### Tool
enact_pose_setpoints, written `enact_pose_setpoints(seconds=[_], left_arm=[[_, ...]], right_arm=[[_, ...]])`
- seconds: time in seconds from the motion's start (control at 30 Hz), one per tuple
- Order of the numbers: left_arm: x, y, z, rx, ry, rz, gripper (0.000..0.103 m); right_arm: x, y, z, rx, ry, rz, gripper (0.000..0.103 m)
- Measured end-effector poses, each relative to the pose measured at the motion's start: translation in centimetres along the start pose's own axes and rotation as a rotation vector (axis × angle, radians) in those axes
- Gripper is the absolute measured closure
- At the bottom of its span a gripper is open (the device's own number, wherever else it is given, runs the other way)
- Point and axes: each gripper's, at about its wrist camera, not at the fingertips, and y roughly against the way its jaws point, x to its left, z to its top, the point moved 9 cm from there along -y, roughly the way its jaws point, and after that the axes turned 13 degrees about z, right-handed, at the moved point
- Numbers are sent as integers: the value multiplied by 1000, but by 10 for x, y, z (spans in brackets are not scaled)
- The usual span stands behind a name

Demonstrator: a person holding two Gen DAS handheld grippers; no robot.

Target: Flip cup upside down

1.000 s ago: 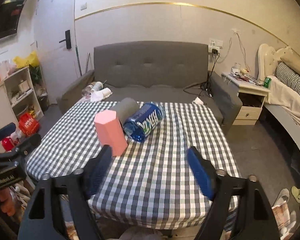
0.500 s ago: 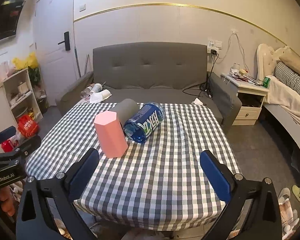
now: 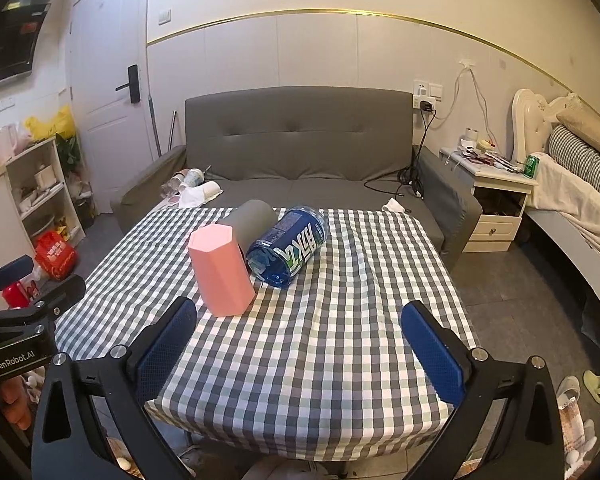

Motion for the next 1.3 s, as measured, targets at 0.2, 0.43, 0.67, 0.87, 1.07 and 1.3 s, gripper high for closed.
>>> enact_pose_setpoints(seconds=[0.2,0.43,0.67,0.87,1.07,1.3], left_arm=[[1,1,-2,-6,9,5,0],[4,1,-1,-11,11,5,0],[6,4,-1,-18,23,-19,0],[5,3,-1,-11,19,-15,0],[5,3,0,-9,19,-11,0],[5,2,0,-9,18,-10,0]], right_arm=[[0,2,0,0,0,-3,0],[2,2,1,6,3,-4,0],[2,3,0,10,2,-5,0],[2,3,0,9,3,-4,0],[1,2,0,11,1,-6,0],[2,2,0,11,1,-5,0]])
